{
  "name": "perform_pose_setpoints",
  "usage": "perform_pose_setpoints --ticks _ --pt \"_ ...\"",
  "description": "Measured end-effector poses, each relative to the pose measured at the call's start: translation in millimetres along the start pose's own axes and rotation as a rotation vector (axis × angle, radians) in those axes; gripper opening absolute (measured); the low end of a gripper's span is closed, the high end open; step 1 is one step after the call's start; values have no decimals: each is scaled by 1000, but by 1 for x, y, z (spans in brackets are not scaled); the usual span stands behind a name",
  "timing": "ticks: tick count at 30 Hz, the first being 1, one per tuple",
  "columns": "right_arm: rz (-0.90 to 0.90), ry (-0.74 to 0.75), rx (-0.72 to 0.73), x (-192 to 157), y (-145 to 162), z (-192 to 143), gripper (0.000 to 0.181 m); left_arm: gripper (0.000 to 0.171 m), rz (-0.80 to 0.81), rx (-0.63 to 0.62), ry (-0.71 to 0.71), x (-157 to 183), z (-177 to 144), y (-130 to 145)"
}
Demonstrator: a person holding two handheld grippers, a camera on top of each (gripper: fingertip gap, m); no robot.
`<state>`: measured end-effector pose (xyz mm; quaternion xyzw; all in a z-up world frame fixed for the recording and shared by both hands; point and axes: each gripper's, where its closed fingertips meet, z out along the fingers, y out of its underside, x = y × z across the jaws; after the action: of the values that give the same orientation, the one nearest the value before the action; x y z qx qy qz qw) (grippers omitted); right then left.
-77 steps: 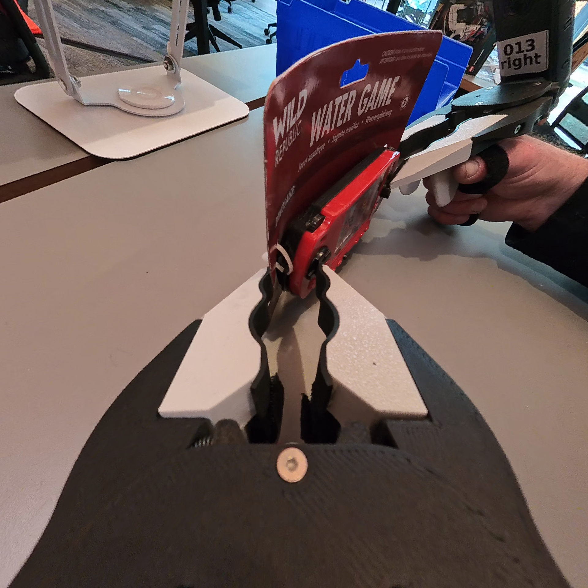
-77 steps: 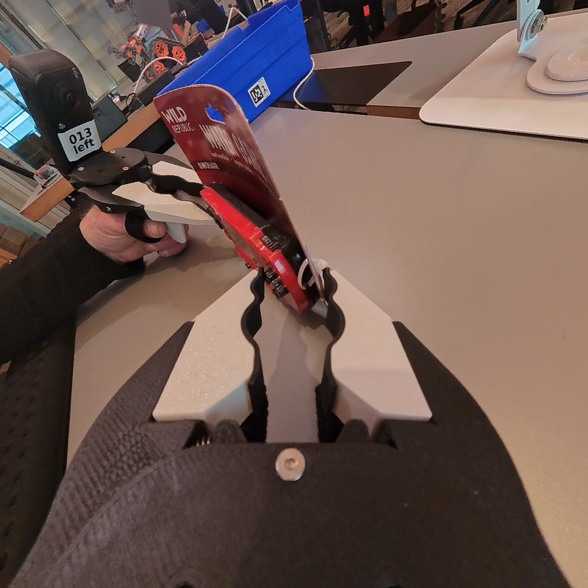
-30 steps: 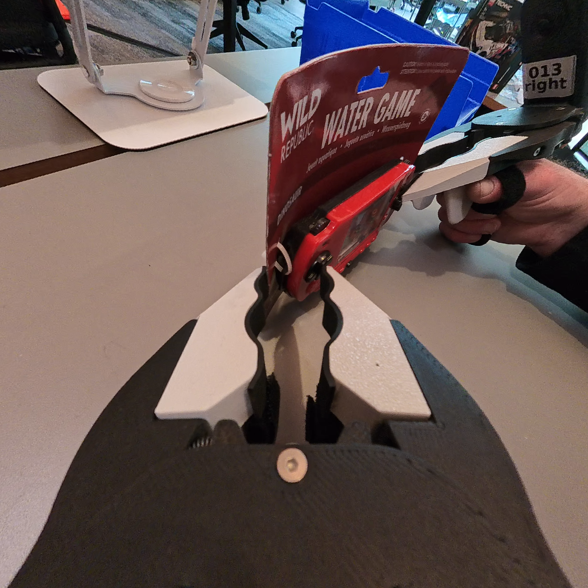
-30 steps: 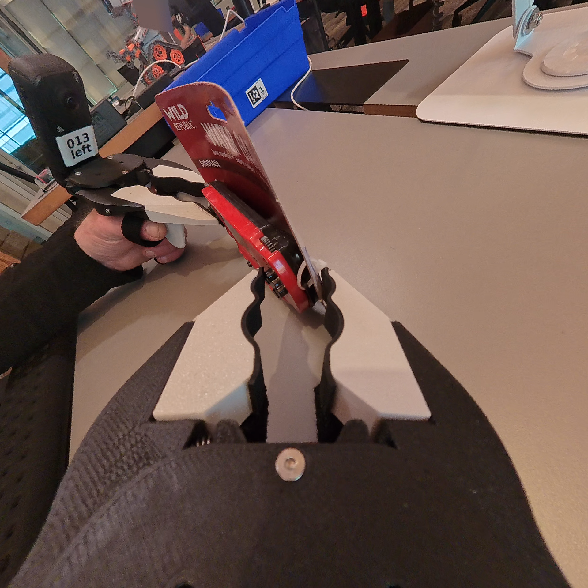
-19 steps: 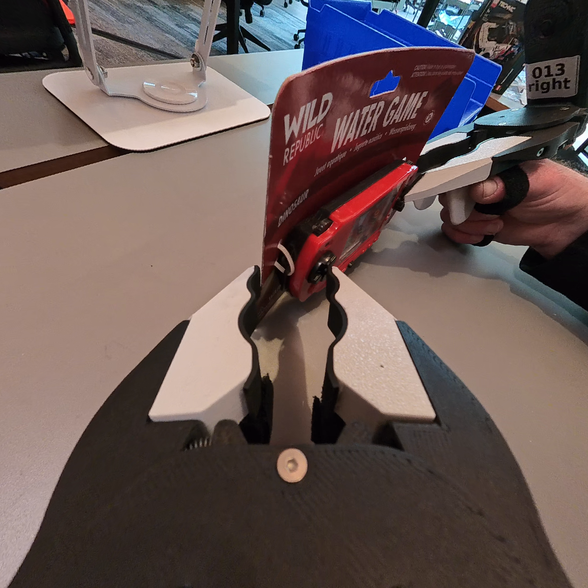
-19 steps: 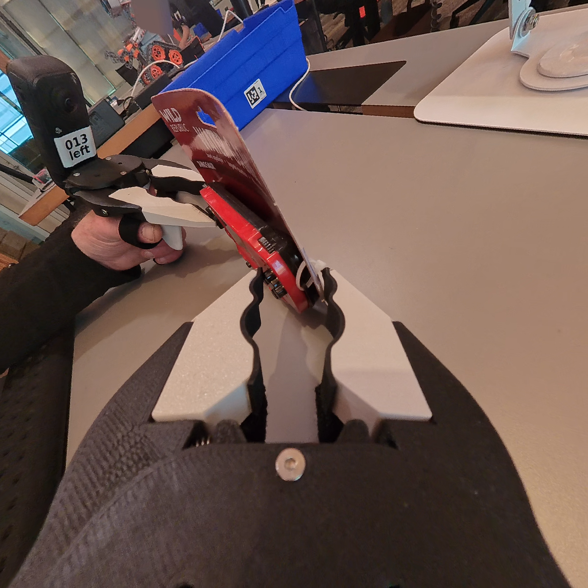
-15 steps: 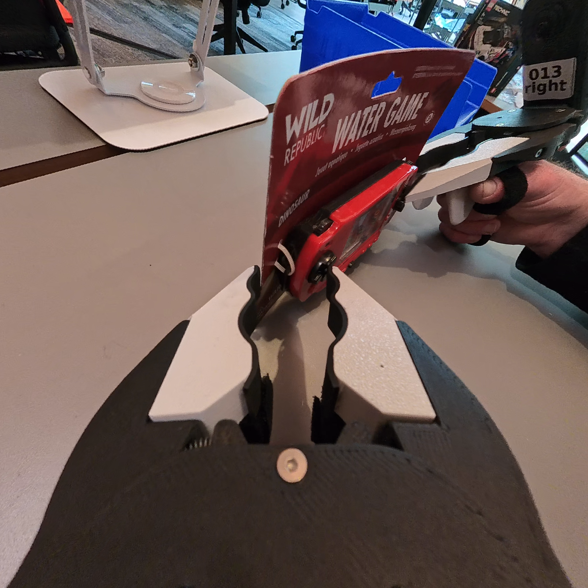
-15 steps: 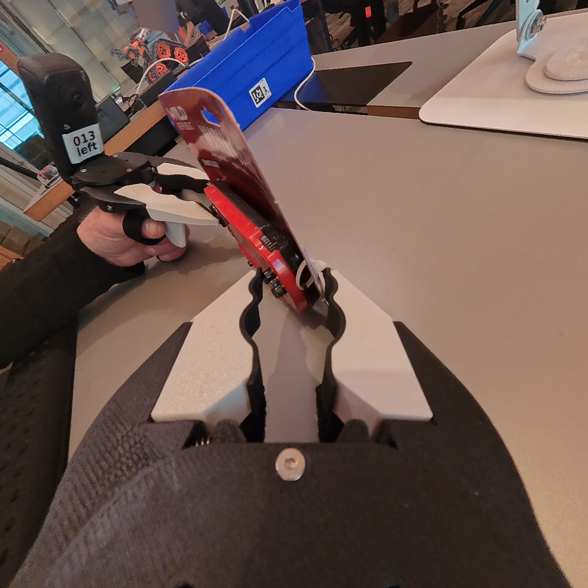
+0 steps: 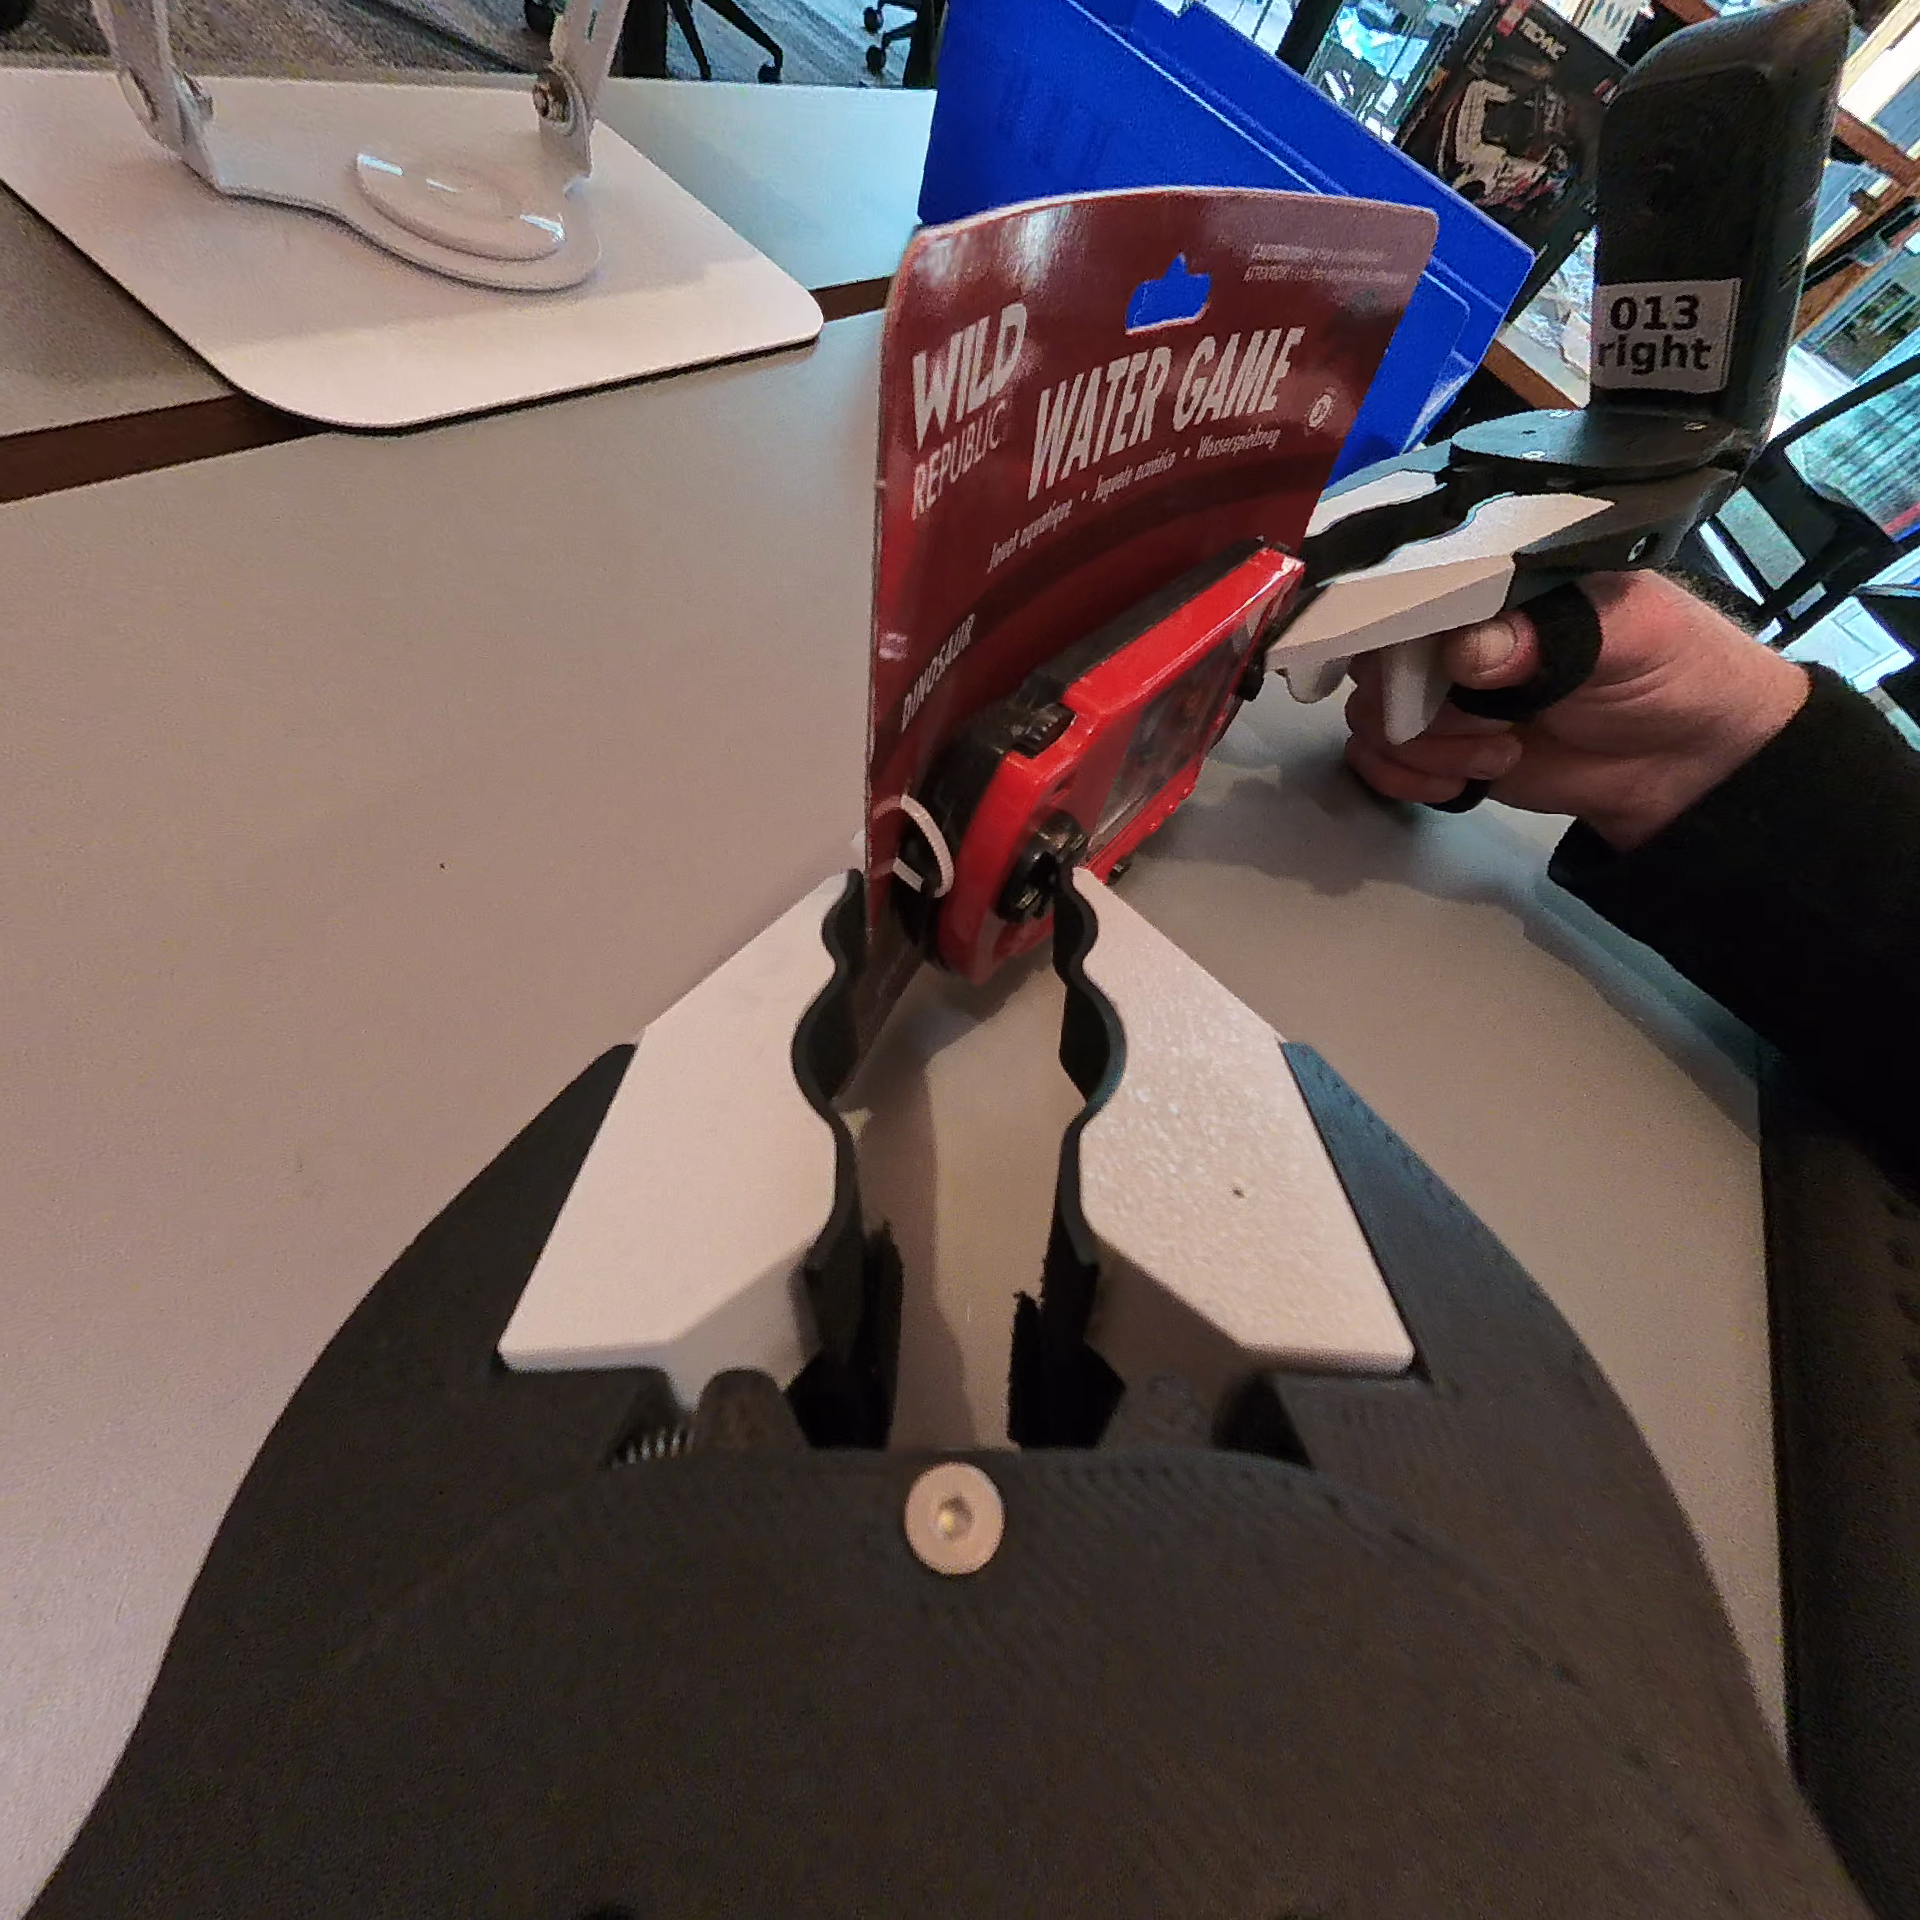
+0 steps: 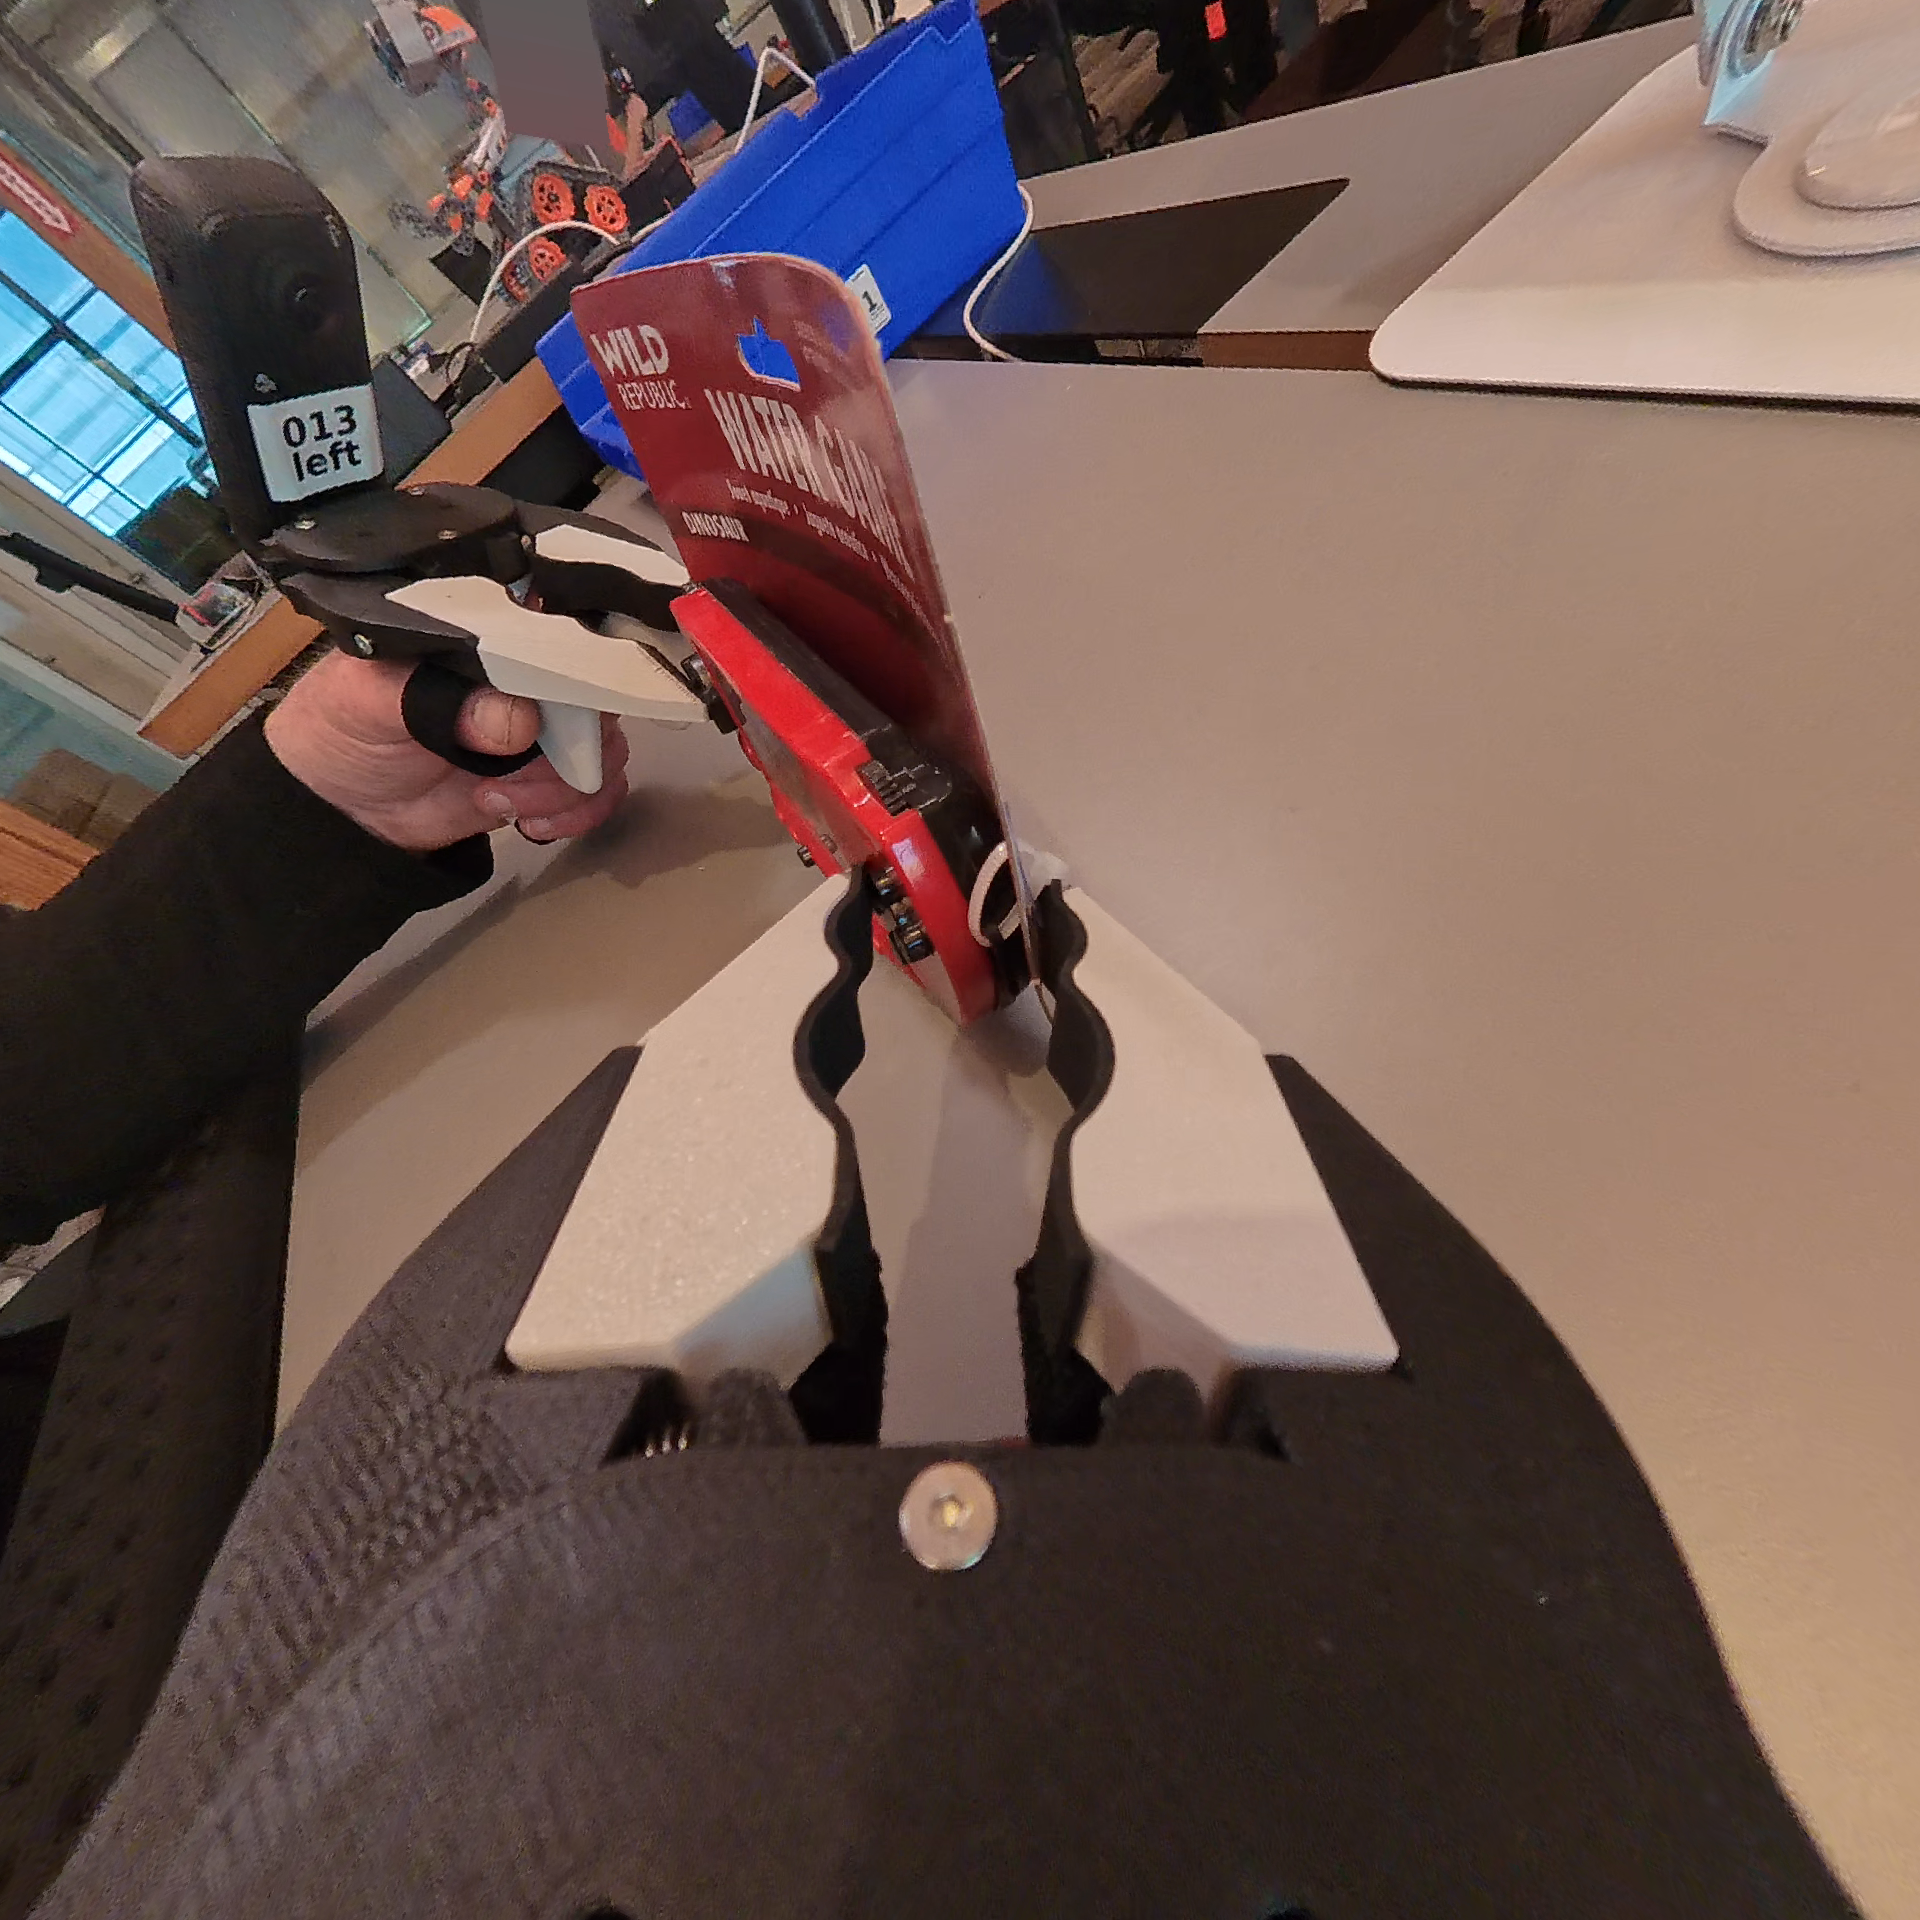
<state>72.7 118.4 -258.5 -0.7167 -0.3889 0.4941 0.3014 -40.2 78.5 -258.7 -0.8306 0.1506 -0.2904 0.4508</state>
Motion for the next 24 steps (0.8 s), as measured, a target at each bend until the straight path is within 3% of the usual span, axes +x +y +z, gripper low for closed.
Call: perform_pose_setpoints --ticks 24 --pt "7 -1 5 3 -2 0 35 37 -4 -9 -17 -3 2 2"
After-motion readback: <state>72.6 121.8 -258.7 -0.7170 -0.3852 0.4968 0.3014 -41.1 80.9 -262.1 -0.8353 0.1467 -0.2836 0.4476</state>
